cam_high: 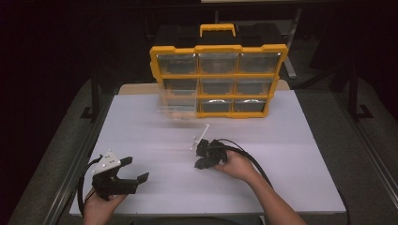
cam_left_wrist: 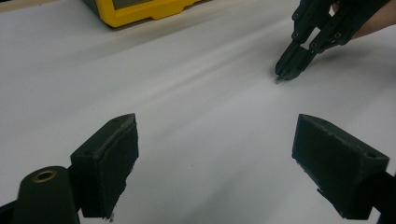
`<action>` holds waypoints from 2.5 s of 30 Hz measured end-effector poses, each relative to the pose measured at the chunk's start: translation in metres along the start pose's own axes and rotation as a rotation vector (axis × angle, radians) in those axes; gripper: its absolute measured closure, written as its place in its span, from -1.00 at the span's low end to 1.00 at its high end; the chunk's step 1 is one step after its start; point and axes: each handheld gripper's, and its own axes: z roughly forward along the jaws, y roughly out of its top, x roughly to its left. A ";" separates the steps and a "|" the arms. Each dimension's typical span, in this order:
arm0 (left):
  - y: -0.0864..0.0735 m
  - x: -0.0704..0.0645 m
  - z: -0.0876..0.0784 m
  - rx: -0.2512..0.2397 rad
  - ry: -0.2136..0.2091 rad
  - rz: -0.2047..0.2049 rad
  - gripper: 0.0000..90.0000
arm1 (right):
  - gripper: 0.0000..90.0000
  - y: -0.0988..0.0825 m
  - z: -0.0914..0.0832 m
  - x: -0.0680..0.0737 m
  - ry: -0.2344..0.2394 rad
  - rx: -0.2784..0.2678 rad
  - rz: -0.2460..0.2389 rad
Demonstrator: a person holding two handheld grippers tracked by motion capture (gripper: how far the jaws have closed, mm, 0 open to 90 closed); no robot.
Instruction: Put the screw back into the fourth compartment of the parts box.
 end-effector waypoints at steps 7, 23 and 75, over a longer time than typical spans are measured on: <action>0.000 0.000 0.000 -0.002 -0.001 0.001 -0.69 | 0.88 -0.002 -0.002 -0.005 0.009 -0.004 0.012; 0.001 -0.001 0.001 -0.006 -0.001 0.001 -0.69 | 0.88 -0.002 -0.043 -0.025 -0.005 -0.080 0.045; 0.001 0.001 -0.002 0.004 -0.003 0.005 -0.69 | 0.88 0.096 -0.189 -0.056 -0.155 -0.154 0.024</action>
